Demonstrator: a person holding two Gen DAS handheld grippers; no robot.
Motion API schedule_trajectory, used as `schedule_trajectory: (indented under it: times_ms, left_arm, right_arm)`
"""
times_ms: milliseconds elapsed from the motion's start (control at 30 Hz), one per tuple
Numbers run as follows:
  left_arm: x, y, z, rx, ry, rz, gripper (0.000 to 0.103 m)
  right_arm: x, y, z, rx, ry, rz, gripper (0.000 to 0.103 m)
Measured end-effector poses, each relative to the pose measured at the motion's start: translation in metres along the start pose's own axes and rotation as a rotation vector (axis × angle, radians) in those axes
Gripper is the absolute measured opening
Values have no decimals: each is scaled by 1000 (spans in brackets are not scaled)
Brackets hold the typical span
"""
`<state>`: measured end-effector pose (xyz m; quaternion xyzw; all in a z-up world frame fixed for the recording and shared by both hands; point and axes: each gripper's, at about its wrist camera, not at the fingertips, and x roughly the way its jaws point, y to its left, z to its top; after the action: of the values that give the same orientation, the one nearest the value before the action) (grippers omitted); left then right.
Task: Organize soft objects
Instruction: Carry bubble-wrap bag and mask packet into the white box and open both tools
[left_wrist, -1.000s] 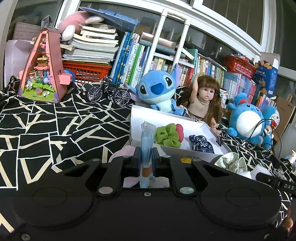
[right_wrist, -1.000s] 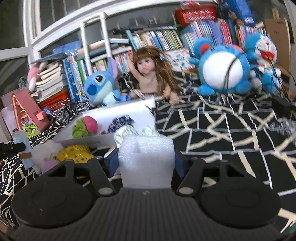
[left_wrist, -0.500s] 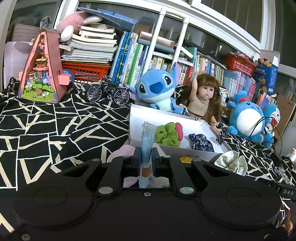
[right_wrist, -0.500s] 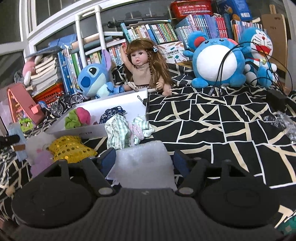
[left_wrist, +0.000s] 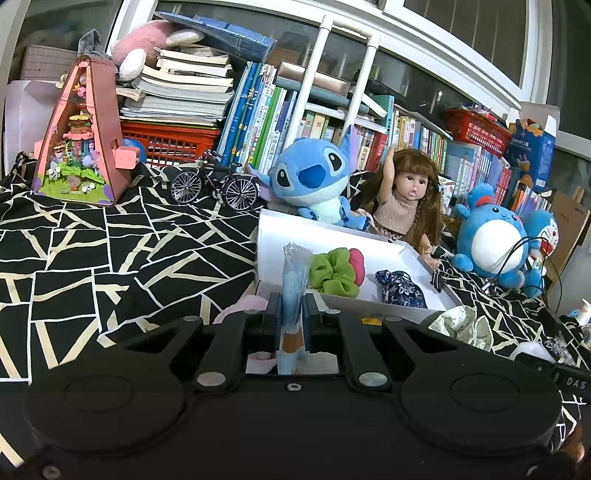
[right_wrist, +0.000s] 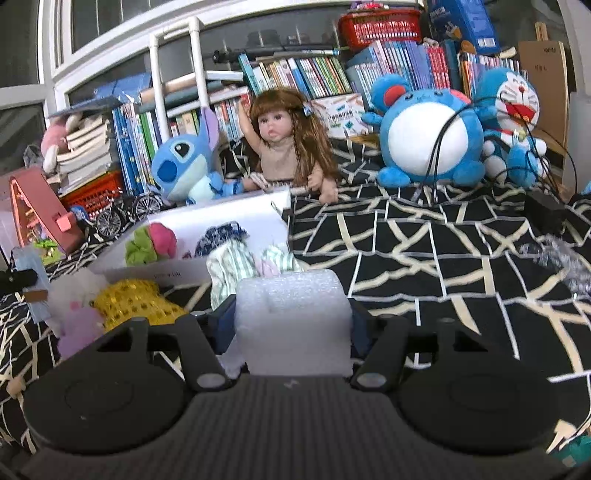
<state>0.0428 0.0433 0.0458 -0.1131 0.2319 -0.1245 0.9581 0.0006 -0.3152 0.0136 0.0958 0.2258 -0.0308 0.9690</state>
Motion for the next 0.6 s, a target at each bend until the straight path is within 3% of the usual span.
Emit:
schedule_trajectory:
  times_ms: [600]
  left_arm:
    - [42,-2,63,-58,14,-91,10]
  right_arm:
    - [33,25,75,-37,-46,97,64]
